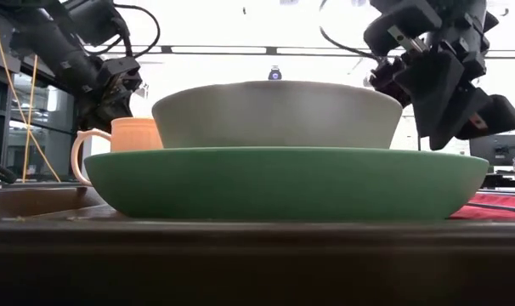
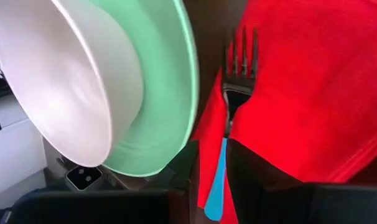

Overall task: Set up tray
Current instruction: Put the blue fork on top of the red napkin on the black tray

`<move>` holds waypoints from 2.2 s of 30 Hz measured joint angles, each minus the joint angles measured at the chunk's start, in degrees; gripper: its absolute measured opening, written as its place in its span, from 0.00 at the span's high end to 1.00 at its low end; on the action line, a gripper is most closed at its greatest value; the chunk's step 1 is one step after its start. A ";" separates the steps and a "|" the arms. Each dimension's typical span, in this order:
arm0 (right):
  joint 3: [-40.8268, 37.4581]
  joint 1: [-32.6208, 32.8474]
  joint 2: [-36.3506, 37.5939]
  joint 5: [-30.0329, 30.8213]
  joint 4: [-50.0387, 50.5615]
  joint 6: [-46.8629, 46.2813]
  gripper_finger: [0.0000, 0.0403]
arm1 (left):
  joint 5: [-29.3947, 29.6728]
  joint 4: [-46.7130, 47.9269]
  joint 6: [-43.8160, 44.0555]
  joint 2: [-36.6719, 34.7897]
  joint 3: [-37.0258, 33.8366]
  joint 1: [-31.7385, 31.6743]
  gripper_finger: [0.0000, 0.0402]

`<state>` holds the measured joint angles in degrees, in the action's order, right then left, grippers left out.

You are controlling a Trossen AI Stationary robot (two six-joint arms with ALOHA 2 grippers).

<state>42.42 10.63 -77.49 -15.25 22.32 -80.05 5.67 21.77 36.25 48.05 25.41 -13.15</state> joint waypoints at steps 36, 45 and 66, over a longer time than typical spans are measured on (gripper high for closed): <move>1.02 5.77 0.00 5.92 2.00 -3.46 0.86 | 3.12 1.67 -0.30 0.00 0.00 0.00 0.83; 1.02 5.88 -0.14 6.22 3.25 -4.97 0.86 | 3.64 4.18 0.18 0.02 0.00 0.02 0.83; 22.85 7.06 -17.58 7.93 24.73 0.99 0.86 | 2.56 5.85 -2.48 0.02 0.00 0.02 0.83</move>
<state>65.27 17.69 -95.08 -7.32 47.06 -79.06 8.23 27.62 33.77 48.07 25.41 -13.13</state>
